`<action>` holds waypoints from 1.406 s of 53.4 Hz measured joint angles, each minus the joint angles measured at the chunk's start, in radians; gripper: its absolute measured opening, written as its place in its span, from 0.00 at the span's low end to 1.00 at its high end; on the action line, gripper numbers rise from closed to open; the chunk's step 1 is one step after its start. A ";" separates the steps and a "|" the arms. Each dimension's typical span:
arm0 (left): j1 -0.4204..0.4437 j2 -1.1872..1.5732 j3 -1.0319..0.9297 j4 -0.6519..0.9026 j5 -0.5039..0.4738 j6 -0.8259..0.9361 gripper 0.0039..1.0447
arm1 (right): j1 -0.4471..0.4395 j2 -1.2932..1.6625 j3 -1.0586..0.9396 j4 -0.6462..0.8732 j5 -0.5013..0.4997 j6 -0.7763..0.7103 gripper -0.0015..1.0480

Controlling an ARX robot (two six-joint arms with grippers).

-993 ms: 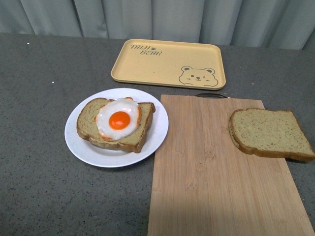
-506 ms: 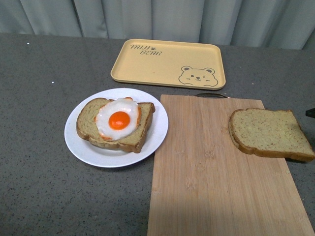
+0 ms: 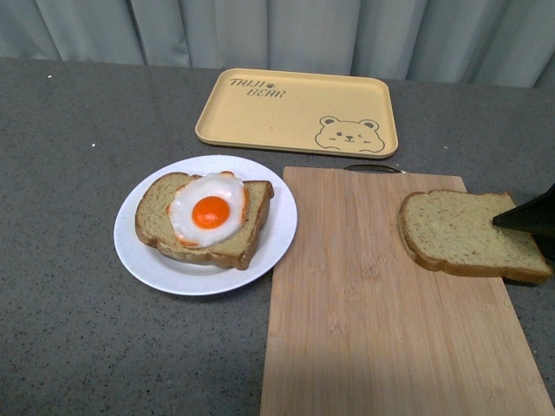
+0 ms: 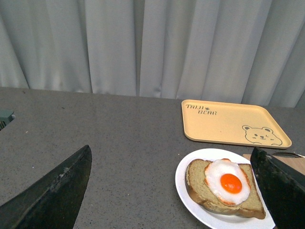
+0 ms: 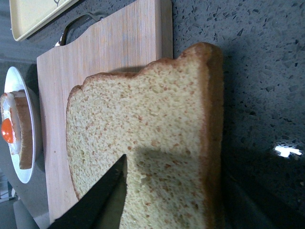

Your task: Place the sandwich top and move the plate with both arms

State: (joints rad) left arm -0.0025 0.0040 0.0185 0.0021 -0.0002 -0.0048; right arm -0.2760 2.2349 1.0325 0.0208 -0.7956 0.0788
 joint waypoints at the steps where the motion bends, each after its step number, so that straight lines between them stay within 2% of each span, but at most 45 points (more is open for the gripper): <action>1: 0.000 0.000 0.000 0.000 0.000 0.000 0.94 | 0.001 0.000 0.000 0.000 0.009 0.002 0.42; 5: 0.000 0.000 0.000 0.000 0.000 0.000 0.94 | 0.002 0.000 0.000 0.000 0.018 0.008 0.29; 16: 0.000 0.000 0.000 0.000 0.000 0.000 0.94 | -0.003 -0.036 -0.021 -0.013 0.014 -0.004 0.02; 21: 0.000 0.000 0.000 0.000 0.000 0.000 0.94 | -0.007 -0.121 -0.072 0.016 -0.051 0.002 0.02; 23: 0.000 0.000 0.000 0.000 0.000 0.000 0.94 | -0.001 -0.190 -0.108 0.070 -0.114 0.035 0.02; 27: 0.000 0.000 0.000 0.000 0.000 0.000 0.94 | 0.044 -0.306 -0.176 0.232 -0.171 0.124 0.02; 34: 0.000 0.000 0.000 0.000 0.000 0.000 0.94 | 0.179 -0.349 -0.240 0.531 -0.156 0.332 0.02; 39: 0.000 0.000 0.000 0.000 0.000 0.000 0.94 | 0.277 -0.321 -0.249 0.679 -0.121 0.470 0.02; 45: 0.000 0.000 0.000 0.000 0.000 0.000 0.94 | 0.368 -0.273 -0.241 0.779 -0.096 0.592 0.02; 64: 0.000 0.000 0.000 0.000 0.000 0.000 0.94 | 0.565 -0.069 -0.127 0.838 -0.005 0.782 0.02; 75: 0.000 0.000 0.000 0.000 0.000 0.000 0.94 | 0.620 -0.001 -0.074 0.821 0.028 0.814 0.02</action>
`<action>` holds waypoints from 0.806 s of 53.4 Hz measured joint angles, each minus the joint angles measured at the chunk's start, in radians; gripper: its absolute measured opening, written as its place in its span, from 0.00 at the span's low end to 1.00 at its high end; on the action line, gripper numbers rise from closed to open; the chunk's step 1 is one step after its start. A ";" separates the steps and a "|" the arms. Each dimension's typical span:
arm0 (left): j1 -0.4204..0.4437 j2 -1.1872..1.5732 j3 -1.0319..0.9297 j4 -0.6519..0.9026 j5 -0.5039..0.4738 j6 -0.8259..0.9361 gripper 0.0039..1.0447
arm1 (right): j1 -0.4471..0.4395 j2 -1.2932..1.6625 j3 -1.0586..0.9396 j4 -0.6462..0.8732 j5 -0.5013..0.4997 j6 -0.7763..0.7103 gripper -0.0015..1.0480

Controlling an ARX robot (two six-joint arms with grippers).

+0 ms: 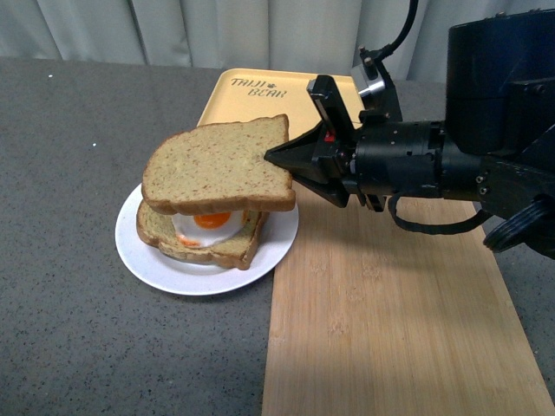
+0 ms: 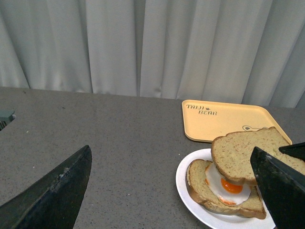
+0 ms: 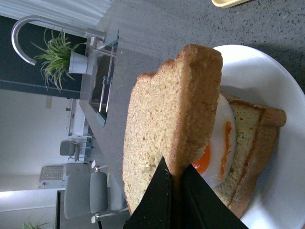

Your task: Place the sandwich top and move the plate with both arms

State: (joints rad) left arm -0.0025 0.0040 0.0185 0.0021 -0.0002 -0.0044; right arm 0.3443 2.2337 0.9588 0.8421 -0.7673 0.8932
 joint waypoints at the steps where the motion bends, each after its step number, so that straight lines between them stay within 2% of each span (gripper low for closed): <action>1: 0.000 0.000 0.000 0.000 0.000 0.000 0.94 | 0.002 0.003 0.003 -0.002 0.001 0.002 0.02; 22: 0.000 0.000 0.000 0.000 0.000 0.000 0.94 | 0.045 0.097 0.101 -0.106 0.037 -0.029 0.02; 25: 0.000 0.000 0.000 0.000 0.000 0.000 0.94 | 0.043 0.097 0.096 -0.116 0.038 -0.043 0.14; 42: 0.000 0.000 0.000 0.000 0.000 0.000 0.94 | -0.011 -0.018 -0.014 -0.192 0.098 -0.238 0.63; 43: 0.000 0.000 0.000 0.000 0.000 0.000 0.94 | -0.010 -0.018 -0.016 -0.178 0.126 -0.253 0.66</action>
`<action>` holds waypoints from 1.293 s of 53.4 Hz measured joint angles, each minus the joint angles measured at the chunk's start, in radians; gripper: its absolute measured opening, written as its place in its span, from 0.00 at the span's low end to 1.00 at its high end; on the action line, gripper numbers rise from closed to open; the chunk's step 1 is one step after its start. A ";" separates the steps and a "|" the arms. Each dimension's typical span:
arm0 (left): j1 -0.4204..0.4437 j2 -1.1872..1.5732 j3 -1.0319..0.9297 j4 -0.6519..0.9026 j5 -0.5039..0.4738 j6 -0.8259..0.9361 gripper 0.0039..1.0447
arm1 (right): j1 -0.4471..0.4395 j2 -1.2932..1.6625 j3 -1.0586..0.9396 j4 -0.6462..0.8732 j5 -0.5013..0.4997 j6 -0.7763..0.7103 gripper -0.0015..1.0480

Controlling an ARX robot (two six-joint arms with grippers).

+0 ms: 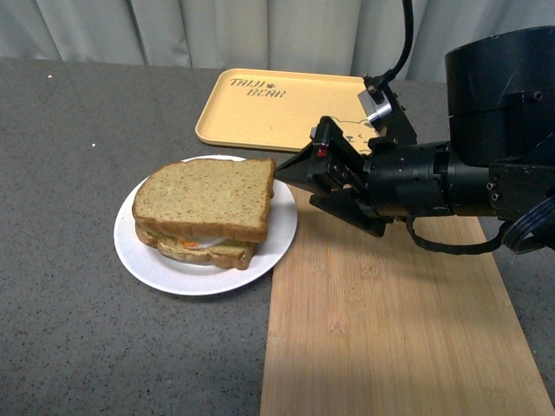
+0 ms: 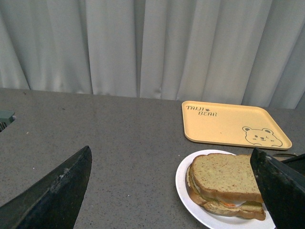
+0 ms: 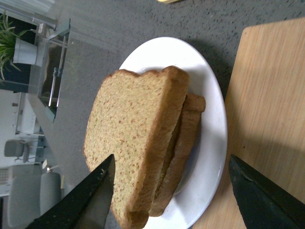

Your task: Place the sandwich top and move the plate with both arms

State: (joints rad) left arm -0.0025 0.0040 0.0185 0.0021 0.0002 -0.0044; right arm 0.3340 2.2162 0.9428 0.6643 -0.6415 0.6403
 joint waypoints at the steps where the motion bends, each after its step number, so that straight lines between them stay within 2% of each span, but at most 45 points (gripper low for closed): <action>1: 0.000 0.000 0.000 0.000 0.000 0.000 0.94 | 0.007 0.004 -0.019 0.066 0.077 -0.038 0.63; 2: 0.000 0.000 0.000 0.000 0.000 0.000 0.94 | 0.016 0.011 -0.042 0.147 0.174 -0.081 0.59; 5: 0.000 0.000 0.000 0.000 0.000 0.000 0.94 | 0.019 0.016 -0.097 0.275 0.309 -0.154 0.51; 6: 0.000 0.000 0.000 0.000 0.000 0.000 0.94 | 0.020 0.016 -0.139 0.349 0.385 -0.201 0.46; 7: 0.000 0.000 0.000 0.000 0.000 0.000 0.94 | 0.020 0.013 -0.166 0.394 0.407 -0.216 0.42; 10: 0.000 0.000 0.000 0.000 -0.001 0.000 0.94 | 0.008 -0.018 -0.257 0.542 0.579 -0.317 0.30; 14: 0.000 -0.001 0.000 0.000 0.000 0.000 0.94 | -0.015 -0.086 -0.354 0.689 0.720 -0.401 0.13; 16: 0.000 -0.001 0.000 0.000 0.000 0.000 0.94 | -0.024 -0.108 -0.379 0.723 0.751 -0.410 0.06; 18: 0.000 -0.001 0.000 0.000 0.000 0.000 0.94 | -0.029 -0.114 -0.384 0.729 0.762 -0.410 0.01; 37: 0.000 -0.001 0.000 0.000 0.000 0.000 0.94 | -0.050 -0.138 -0.441 0.728 0.774 -0.431 0.01; 39: 0.000 -0.003 0.000 0.000 0.003 0.000 0.94 | -0.108 -0.268 -0.564 0.695 0.737 -0.488 0.01; 42: 0.000 0.002 0.000 -0.002 -0.007 0.000 0.94 | -0.208 -0.602 -0.781 0.647 0.756 -0.570 0.01; 46: 0.001 -0.003 0.000 -0.002 0.002 0.000 0.94 | -0.245 -0.896 -0.893 0.569 0.739 -0.606 0.01; 53: 0.001 -0.003 0.000 -0.002 0.001 0.000 0.94 | -0.308 -1.082 -0.935 0.426 0.657 -0.629 0.01; 69: 0.001 -0.003 0.000 -0.002 0.000 0.000 0.94 | -0.332 -1.480 -0.937 0.039 0.641 -0.634 0.01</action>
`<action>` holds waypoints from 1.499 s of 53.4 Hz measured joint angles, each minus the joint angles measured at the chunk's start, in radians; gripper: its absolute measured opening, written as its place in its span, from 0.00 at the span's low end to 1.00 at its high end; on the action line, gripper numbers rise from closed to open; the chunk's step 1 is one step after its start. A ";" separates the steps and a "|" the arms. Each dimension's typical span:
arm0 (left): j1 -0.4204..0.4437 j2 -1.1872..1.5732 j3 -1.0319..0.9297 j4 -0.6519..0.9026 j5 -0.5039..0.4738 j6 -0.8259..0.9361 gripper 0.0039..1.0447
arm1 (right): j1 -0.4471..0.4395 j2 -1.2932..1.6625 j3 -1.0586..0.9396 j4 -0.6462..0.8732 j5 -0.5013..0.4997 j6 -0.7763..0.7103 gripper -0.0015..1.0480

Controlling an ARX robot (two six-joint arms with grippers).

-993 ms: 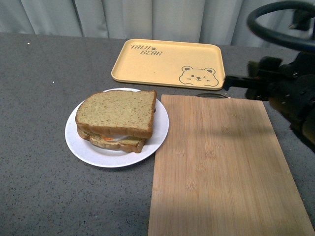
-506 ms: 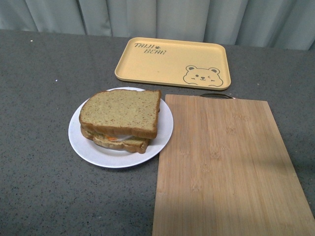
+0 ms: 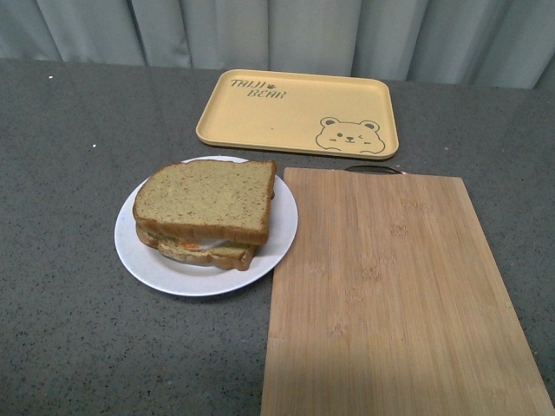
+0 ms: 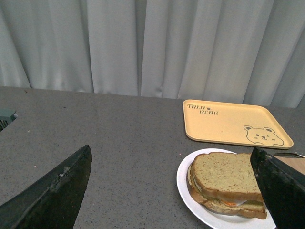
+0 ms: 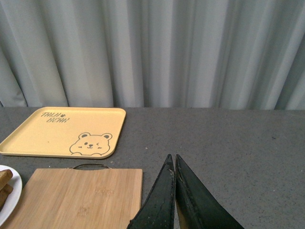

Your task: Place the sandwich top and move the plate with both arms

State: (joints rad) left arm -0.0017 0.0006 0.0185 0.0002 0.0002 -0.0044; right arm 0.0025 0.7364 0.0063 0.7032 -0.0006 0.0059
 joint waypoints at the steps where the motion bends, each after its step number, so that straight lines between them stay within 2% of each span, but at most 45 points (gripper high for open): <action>1: 0.000 0.000 0.000 0.000 0.000 0.000 0.94 | 0.000 -0.020 0.000 -0.016 0.000 0.000 0.01; 18: 0.000 0.000 0.000 0.000 0.000 0.000 0.94 | 0.000 -0.247 -0.002 -0.217 -0.001 -0.002 0.01; 35: 0.000 0.000 0.000 0.000 0.000 0.000 0.94 | 0.000 -0.391 -0.002 -0.356 -0.001 -0.002 0.01; 67: 0.000 0.000 0.000 0.000 0.000 0.000 0.94 | -0.001 -0.560 -0.002 -0.522 -0.001 -0.002 0.01; 73: 0.000 0.000 0.000 0.000 0.000 0.000 0.94 | -0.001 -0.685 -0.002 -0.684 -0.002 -0.003 0.01; 80: 0.000 0.000 0.000 0.000 0.000 0.000 0.94 | -0.001 -0.731 -0.002 -0.700 -0.002 -0.004 0.02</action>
State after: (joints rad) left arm -0.0017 0.0002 0.0185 -0.0002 0.0002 -0.0044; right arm 0.0017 0.0051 0.0044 0.0032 -0.0021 0.0017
